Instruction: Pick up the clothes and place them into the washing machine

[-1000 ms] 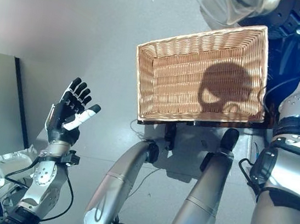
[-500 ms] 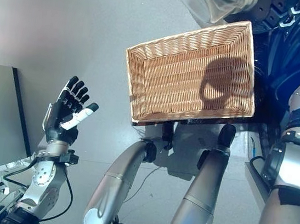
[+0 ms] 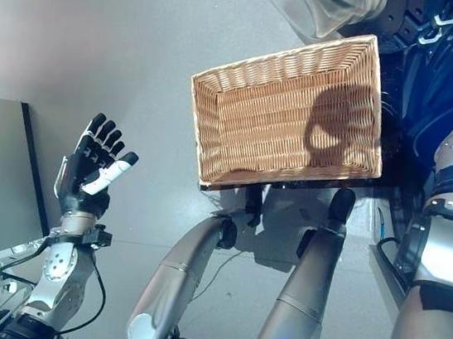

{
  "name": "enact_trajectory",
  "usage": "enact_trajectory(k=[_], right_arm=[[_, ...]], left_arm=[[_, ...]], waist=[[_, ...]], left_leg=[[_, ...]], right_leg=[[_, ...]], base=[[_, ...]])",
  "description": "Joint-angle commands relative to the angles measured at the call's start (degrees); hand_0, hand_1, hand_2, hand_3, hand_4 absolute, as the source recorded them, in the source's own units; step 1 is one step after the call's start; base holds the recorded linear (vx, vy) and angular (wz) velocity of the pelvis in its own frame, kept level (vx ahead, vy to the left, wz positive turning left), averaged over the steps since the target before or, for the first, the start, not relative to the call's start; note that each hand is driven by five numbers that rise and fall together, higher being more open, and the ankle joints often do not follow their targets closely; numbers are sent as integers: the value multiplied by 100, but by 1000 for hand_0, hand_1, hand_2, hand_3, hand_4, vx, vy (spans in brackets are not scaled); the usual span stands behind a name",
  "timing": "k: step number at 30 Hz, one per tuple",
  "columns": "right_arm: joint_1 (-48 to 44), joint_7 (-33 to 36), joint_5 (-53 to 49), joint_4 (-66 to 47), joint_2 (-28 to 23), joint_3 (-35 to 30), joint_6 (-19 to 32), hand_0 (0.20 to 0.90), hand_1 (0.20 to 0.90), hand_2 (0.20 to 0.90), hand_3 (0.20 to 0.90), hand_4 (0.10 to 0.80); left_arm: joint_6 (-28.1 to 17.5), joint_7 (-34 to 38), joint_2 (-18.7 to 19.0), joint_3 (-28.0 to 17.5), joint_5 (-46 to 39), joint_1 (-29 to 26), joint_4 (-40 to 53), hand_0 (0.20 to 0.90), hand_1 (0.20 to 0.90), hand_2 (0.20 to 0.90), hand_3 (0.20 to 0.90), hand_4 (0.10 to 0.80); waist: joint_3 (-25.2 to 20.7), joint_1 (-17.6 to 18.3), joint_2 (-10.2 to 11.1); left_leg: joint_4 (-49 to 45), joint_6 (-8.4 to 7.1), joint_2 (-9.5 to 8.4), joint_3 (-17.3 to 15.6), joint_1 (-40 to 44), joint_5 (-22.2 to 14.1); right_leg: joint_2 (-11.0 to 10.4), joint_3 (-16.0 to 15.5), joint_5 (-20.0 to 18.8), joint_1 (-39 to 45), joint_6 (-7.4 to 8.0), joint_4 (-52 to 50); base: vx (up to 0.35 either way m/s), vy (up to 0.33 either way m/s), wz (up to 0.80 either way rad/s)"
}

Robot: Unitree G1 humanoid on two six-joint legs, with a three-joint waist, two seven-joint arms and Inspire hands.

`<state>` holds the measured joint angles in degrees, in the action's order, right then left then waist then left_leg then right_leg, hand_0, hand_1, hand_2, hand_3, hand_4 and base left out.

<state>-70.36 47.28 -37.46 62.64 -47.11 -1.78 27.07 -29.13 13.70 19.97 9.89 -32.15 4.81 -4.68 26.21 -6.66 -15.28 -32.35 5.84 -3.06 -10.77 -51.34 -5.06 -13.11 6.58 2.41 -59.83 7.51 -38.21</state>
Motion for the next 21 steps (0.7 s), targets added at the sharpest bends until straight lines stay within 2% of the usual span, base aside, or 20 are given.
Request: enact_trajectory(k=[1,14,15,16,21], right_arm=[[-372,-37,321,-715,-885,396,498,200,200,200,200,300],[-375,-22,321,-716,-915,365,495,200,200,200,200,300],[-392,-18,310,-659,-926,368,474,425,425,425,425,461],[-409,-28,284,-628,-916,379,472,900,900,900,900,800],[-414,-190,136,-486,-863,442,405,900,900,900,900,800]], left_arm=[[-588,83,74,-363,-83,296,68,900,900,900,900,800],[-596,31,60,-396,-109,308,51,900,900,900,900,800],[-604,38,70,-392,-106,318,55,900,900,900,900,800],[-596,48,58,-384,-103,331,57,900,900,900,900,800],[-571,-10,61,-368,-158,351,90,900,900,900,900,800]], waist=[[-925,-152,-17],[-949,-149,-6],[-954,-155,-7],[-956,-164,-11],[-934,-152,-3]], left_leg=[[559,-834,238,789,132,183],[773,-841,220,781,323,249],[787,-844,217,774,325,252],[793,-843,217,775,332,256],[813,-842,219,761,377,259]], right_leg=[[289,-616,775,424,-458,-222],[282,-636,738,596,-438,-70],[271,-642,727,612,-436,-49],[271,-645,727,618,-435,-45],[296,-643,709,656,-441,-7]], base=[[0,0,0],[0,0,0],[0,0,0],[0,0,0],[0,0,0]])
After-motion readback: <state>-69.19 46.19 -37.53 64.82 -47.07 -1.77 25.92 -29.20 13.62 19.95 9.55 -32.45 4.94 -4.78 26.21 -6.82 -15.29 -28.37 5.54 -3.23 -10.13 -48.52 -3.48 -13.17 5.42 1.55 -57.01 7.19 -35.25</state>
